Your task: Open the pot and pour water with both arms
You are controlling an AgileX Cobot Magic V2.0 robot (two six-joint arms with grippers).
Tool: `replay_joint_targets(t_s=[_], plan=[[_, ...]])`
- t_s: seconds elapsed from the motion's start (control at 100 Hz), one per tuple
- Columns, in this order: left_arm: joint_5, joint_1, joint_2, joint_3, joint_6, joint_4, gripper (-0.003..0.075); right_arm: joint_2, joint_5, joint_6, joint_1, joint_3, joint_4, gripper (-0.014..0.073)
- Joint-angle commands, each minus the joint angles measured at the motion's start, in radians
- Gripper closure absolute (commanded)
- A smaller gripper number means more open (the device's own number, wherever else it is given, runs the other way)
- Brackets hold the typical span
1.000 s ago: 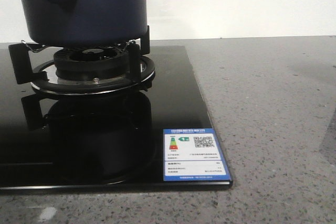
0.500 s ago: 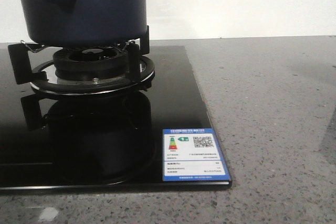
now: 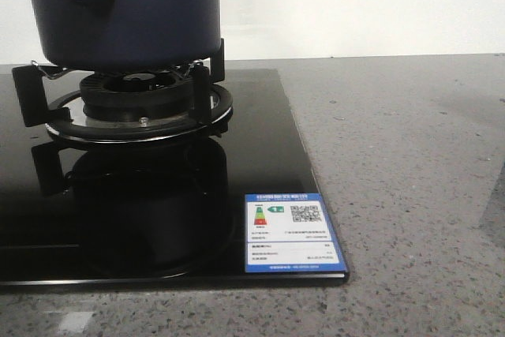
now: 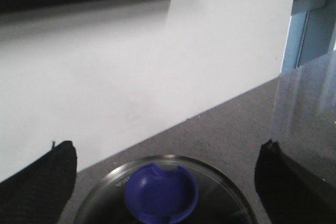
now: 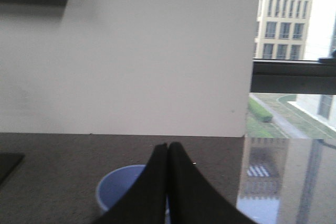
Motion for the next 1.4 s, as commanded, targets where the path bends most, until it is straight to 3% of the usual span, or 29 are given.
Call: replay_joint_targets(t_s=[0.0, 0.11, 0.32, 0.54, 0.71, 1.04, 1.39], plan=[[-0.082, 0.001, -0.062, -0.031, -0.001, 0.002, 0.0115, 0.009, -0.064, -0.002, 0.017, -0.036, -0.023, 0.0667], [-0.122, 0.001, -0.107, -0.031, -0.004, 0.004, 0.0244, 0.025, -0.092, -0.002, 0.047, -0.036, -0.023, 0.0667], [-0.128, 0.001, -0.184, -0.027, -0.004, 0.036, 0.0738, 0.096, -0.057, -0.002, 0.073, -0.054, -0.023, 0.0667], [-0.207, 0.001, -0.32, 0.1, -0.035, 0.038, 0.0739, 0.235, -0.011, 0.103, 0.075, -0.116, -0.023, 0.0667], [-0.331, 0.001, -0.452, 0.31, -0.06, 0.029, 0.0739, 0.337, -0.062, 0.104, 0.075, -0.136, -0.023, 0.0667], [-0.426, 0.001, -0.663, 0.662, -0.06, -0.026, 0.0739, 0.356, -0.058, 0.104, 0.075, -0.134, -0.023, 0.0667], [-0.481, 0.001, -0.712, 0.704, -0.06, -0.037, 0.0739, 0.356, -0.058, 0.104, 0.075, -0.134, -0.023, 0.0667]])
